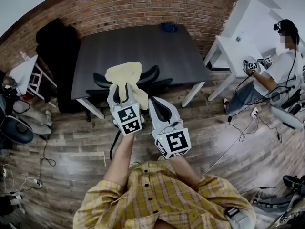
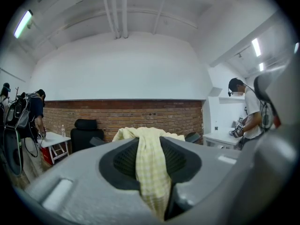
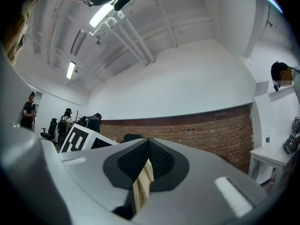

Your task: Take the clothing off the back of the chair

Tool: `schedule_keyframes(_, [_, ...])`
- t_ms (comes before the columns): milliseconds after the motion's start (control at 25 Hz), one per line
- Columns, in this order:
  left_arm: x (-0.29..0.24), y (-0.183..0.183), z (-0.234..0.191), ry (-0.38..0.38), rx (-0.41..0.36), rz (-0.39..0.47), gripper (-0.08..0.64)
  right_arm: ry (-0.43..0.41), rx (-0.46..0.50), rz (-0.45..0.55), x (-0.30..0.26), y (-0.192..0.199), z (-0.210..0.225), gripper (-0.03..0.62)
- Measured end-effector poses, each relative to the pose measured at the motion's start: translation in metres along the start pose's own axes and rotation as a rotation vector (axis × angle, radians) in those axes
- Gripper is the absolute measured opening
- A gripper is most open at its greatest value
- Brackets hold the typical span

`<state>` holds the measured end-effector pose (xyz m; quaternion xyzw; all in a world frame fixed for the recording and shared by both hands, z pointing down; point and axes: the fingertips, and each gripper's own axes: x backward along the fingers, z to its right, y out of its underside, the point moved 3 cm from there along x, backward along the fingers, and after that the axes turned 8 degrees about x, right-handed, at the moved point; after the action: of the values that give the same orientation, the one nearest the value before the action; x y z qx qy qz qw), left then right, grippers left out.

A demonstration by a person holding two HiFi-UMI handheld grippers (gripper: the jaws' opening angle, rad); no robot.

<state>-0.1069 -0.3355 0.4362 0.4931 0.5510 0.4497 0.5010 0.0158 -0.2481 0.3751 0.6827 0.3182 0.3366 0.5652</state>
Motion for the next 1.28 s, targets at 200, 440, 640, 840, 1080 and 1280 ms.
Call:
schedule_keyframes(200, [0.001,0.0,-0.001,0.013,0.013,-0.002,0.117,0.007,0.0,-0.003,0.006,0.001,0.0,0.003])
schedule_keyframes(440, [0.003,-0.003,-0.001,0.022,0.015,-0.009,0.115,0.02,-0.004,-0.007,0.008,0.0,0.001,0.003])
schedule_keyframes(640, [0.005,-0.015,0.001,0.036,0.015,-0.002,0.114,0.022,-0.006,-0.011,0.009,-0.003,0.003,0.003])
schedule_keyframes(840, [0.015,-0.03,0.004,0.049,0.013,0.027,0.114,0.025,-0.006,-0.01,0.013,-0.003,0.001,0.003])
schedule_keyframes(1080, [0.031,-0.052,0.005,0.066,0.023,0.07,0.114,0.033,-0.014,0.0,0.016,-0.008,-0.002,0.003])
schedule_keyframes(1280, [0.042,-0.064,0.006,0.075,0.037,0.09,0.114,0.043,-0.02,0.003,0.018,-0.01,-0.002,0.003])
